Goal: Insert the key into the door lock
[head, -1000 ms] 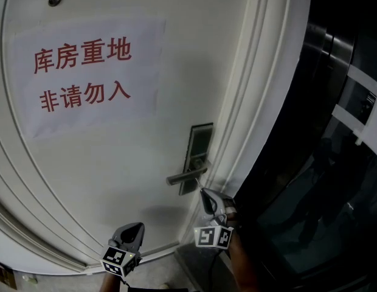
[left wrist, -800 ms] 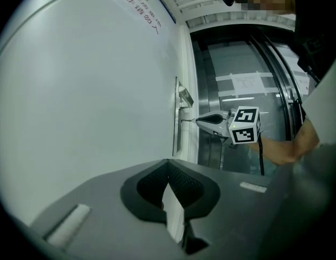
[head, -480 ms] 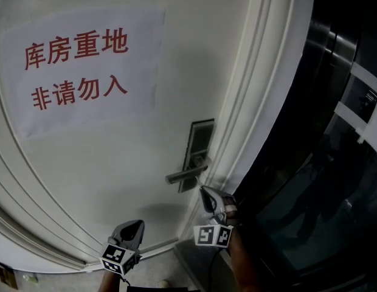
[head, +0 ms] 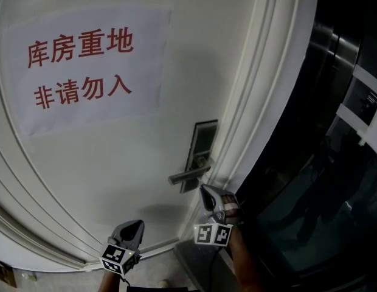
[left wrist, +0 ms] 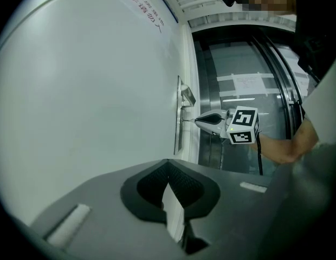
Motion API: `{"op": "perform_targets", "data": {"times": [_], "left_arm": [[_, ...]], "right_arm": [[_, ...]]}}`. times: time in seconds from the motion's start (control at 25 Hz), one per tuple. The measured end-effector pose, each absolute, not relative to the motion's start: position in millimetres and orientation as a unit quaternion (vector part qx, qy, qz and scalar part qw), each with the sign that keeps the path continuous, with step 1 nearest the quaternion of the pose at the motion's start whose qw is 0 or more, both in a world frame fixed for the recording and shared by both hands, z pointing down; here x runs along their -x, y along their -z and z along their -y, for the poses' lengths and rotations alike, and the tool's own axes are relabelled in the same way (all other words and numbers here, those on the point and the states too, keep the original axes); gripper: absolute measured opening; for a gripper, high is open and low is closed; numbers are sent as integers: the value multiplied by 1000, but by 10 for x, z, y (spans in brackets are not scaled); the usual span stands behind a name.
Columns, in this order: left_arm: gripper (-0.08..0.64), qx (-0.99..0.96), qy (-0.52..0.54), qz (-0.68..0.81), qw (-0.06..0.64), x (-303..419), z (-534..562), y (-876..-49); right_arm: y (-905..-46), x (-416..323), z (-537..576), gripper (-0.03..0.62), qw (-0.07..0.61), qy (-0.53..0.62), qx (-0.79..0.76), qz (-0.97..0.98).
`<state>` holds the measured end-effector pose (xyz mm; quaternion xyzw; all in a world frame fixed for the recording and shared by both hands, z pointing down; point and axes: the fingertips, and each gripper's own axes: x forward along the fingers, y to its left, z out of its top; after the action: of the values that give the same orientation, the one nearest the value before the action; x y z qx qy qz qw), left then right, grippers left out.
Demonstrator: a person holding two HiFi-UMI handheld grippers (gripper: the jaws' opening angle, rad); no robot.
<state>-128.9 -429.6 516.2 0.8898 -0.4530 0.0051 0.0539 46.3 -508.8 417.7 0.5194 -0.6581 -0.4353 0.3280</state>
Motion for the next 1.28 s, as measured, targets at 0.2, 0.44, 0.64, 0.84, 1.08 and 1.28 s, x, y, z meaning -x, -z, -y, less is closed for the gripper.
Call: {"op": "perform_targets", "data": {"times": [0.2, 0.44, 0.64, 0.84, 1.08, 1.28], "left_arm": [[3, -889, -3, 454, 58, 1295, 4299, -5185], [3, -891, 0, 450, 61, 1267, 4279, -5190], [3, -891, 1, 449, 63, 1274, 4296, -5202], [3, -891, 4, 449, 66, 1282, 4301, -5212], [3, -890, 5, 451, 71, 1321, 4317, -5242], [3, -890, 5, 450, 74, 1319, 4337, -5264]], "right_arm": [[-4181, -459, 5104, 11, 355, 458, -508, 637], [-4194, -457, 5106, 11, 388, 487, -493, 608], [-4184, -430, 5114, 11, 414, 516, -486, 571], [-4215, -418, 5154, 11, 433, 532, -478, 549], [-4194, -424, 5221, 11, 437, 524, -482, 549], [-4180, -380, 5369, 14, 434, 515, -492, 551]]}}
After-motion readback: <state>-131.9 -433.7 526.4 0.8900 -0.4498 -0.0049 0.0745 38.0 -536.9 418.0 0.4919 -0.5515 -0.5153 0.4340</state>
